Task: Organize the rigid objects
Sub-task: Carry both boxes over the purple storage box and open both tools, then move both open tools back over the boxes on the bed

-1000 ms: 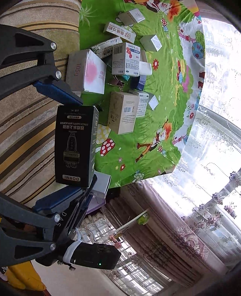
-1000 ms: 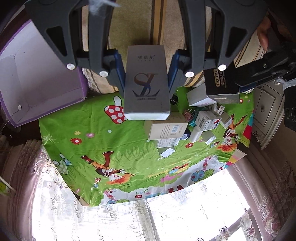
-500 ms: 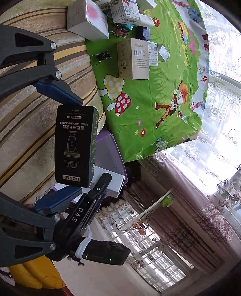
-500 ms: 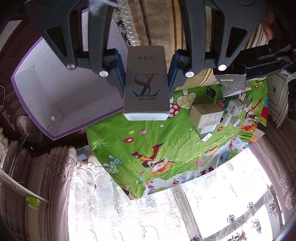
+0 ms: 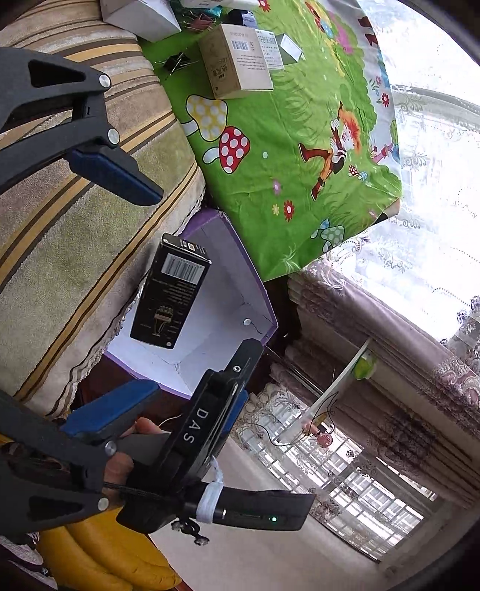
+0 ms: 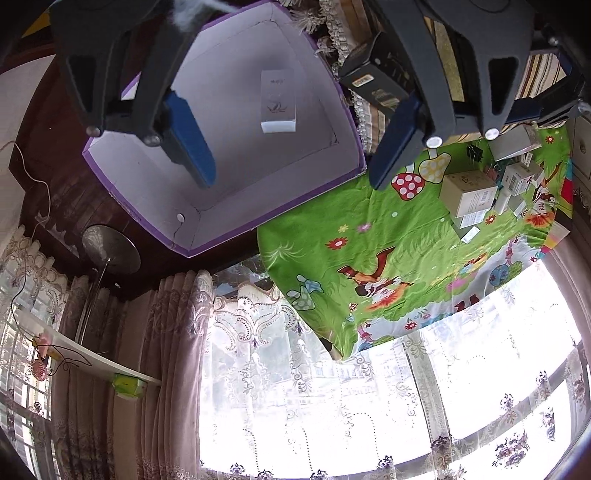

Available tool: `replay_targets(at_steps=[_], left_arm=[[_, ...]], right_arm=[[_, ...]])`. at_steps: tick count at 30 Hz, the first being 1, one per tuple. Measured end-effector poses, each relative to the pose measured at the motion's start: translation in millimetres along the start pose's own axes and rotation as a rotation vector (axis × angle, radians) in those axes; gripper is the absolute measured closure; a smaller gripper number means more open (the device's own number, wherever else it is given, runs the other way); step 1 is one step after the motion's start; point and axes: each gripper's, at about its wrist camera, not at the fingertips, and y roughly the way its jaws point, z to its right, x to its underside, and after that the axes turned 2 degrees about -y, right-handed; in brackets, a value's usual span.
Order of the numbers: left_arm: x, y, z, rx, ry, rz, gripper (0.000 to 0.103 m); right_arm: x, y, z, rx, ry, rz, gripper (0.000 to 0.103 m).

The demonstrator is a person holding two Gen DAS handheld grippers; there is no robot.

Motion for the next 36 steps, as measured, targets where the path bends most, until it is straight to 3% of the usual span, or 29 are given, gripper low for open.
replay_targets(at_steps=[6, 9, 11, 16, 20, 24, 28, 31, 36], left_arm=[[-1, -22, 2, -0.005, 0.040, 0.122, 0.005], [-1, -26, 2, -0.046, 0.061, 0.124, 0.005], [-3, -22, 2, -0.132, 0.088, 0.088, 0.005], [-5, -27, -18, -0.309, 0.041, 0.102, 0.005], [-6, -47, -30, -0.405, 0.029, 0.179, 0.005], [-10, -71, -31, -0.594, 0.075, 0.274, 0.005], [-14, -105, -51, -0.553, 0.007, 0.362, 0.005], [-16, -121, -62, -0.618, 0.031, 0.407, 0.005], [-26, -145, -100, -0.584, -0.019, 0.343, 0.005]], right_arm=[[-4, -8, 0, -0.005, -0.015, 0.066, 0.010], [-4, -9, -5, -0.022, -0.048, 0.080, 0.010], [-4, -12, -9, -0.027, -0.067, 0.093, 0.010], [-6, -19, -18, -0.088, -0.084, 0.101, 0.010], [-7, -21, -29, -0.087, -0.111, 0.098, 0.010], [-8, -27, -43, -0.100, -0.155, 0.121, 0.010], [-10, -33, -56, -0.133, -0.181, 0.135, 0.010], [-13, -33, -70, -0.151, -0.208, 0.131, 0.010], [-15, -28, -92, -0.201, -0.225, 0.100, 0.010]])
